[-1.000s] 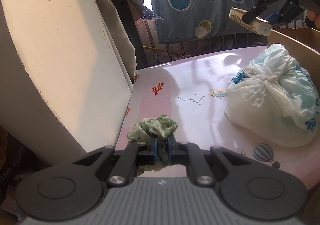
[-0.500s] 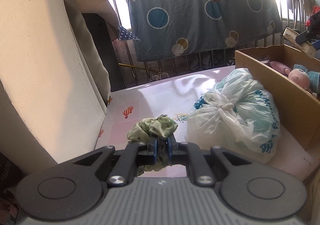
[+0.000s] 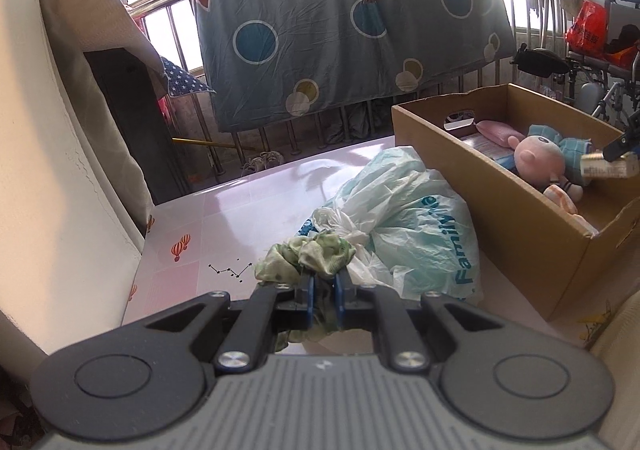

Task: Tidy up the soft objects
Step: 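Carry the gold packet into the box and open the right gripper while the left gripper lifts the scrunchie, then carry the green scrunchie into the box and open the left gripper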

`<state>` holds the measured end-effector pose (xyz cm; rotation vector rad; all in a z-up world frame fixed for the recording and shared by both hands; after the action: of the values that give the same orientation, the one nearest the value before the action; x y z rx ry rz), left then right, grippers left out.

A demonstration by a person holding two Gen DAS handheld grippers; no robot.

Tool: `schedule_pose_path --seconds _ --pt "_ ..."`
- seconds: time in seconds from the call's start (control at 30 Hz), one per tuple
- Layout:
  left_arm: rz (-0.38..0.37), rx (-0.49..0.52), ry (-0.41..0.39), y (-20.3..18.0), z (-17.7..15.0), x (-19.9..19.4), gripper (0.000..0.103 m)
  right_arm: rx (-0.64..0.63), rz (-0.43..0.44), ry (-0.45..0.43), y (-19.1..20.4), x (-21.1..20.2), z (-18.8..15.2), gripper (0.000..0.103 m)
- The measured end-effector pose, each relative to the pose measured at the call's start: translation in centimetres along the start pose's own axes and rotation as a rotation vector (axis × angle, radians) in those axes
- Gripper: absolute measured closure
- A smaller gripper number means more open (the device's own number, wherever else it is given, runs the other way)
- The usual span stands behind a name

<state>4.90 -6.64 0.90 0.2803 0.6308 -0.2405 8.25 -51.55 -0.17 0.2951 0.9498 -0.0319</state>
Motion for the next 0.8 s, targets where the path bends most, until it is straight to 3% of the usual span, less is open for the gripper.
schedule_pose_path --seconds 0.17,0.4,0.63,0.8 --pt "-0.013 0.023 -0.006 -1.2 0.9 0.1 0.092 -0.069 -0.071 0.058 0.3 2.4 -0.3 0.048" --pt "-0.036 0.054 -0.024 -2.4 2.2 0.4 0.092 -0.052 -0.083 0.015 -0.9 1.4 0.1 0.048" --pt "-0.097 0.093 -0.053 -4.6 4.8 0.6 0.092 0.086 -0.025 -0.083 -2.7 -3.4 -0.4 0.048" --pt "-0.234 0.148 -0.086 -8.1 9.3 0.9 0.092 0.158 0.031 -0.198 -2.9 -8.3 -1.7 0.045"
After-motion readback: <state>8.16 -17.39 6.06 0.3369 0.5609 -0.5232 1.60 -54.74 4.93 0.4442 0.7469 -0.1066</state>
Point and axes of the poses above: each gripper's, at about its wrist camera, not at the fingertips, and x roughly the way its jaws point, y to its left, z to its top, the point moved 1 cm from there along x, roughly the way its jaws point, and after that the axes turned 2 degrees about -z, right-handed, at the moved point
